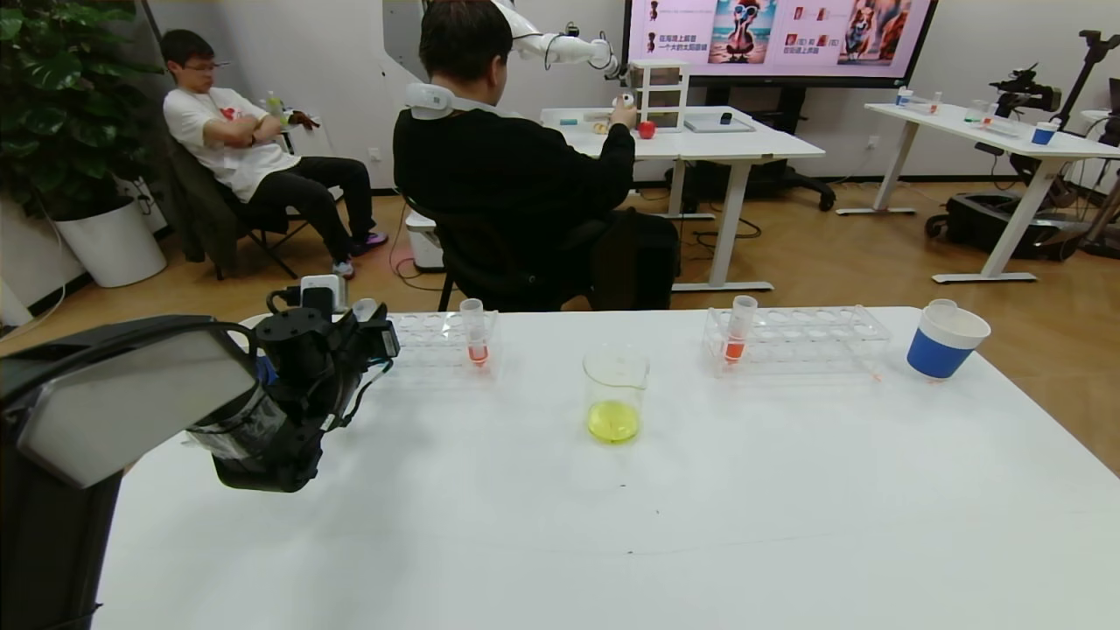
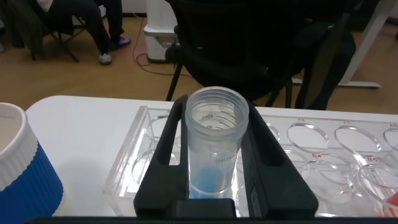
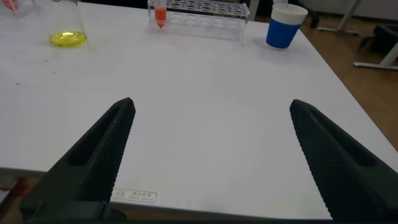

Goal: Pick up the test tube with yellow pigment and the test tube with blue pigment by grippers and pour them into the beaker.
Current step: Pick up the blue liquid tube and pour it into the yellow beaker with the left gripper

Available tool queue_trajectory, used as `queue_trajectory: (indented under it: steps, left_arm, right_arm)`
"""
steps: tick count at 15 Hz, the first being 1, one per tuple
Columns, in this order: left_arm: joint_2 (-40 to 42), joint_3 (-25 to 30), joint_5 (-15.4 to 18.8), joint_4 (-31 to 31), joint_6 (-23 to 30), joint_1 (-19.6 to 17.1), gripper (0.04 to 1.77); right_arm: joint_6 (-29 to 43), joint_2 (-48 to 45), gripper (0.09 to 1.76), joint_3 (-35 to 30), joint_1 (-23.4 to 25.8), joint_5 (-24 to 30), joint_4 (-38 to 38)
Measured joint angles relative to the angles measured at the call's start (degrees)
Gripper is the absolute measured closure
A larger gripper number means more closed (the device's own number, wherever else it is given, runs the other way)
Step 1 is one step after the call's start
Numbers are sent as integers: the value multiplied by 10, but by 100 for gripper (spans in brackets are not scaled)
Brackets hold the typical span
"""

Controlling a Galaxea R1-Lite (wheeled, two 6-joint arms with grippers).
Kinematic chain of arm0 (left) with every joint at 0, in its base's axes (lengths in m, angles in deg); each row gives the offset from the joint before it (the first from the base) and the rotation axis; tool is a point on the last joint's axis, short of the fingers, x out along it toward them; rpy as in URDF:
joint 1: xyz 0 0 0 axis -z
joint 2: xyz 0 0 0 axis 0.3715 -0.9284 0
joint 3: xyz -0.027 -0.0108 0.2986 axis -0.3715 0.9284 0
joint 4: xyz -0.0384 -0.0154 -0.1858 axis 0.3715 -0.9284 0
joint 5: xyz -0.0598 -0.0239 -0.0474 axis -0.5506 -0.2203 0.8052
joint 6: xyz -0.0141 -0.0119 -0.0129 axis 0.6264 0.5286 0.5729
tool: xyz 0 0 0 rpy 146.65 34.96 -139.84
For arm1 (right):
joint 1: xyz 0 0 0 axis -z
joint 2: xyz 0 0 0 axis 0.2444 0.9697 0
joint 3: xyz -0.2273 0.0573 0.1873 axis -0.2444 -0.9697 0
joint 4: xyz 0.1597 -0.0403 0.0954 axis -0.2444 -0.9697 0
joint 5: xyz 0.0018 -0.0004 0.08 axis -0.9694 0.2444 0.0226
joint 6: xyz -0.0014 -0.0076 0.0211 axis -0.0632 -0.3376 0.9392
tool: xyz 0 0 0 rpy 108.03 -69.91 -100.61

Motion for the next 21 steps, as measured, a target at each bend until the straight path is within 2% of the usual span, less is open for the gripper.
queue_trajectory:
  steps: [3, 8, 14, 16, 19, 21]
  left_arm:
    - [21, -4, 0, -27, -2, 0, 131]
    - [93, -28, 5, -148, -12, 5, 131]
    - [133, -62, 23, -175, -39, 17, 131]
    - [146, -85, 73, -192, -66, 30, 131]
    - [163, -103, 219, -194, -100, 58, 131]
    - [165, -121, 295, -193, -121, 80, 131]
  right_arm:
    - [0, 0, 11, 0, 0, 0, 0]
    - [0, 0, 11, 0, 0, 0, 0]
    - [0, 0, 11, 0, 0, 0, 0]
    - [0, 0, 11, 0, 0, 0, 0]
    - [0, 0, 11, 0, 0, 0, 0]
    - [0, 0, 11, 0, 0, 0, 0]
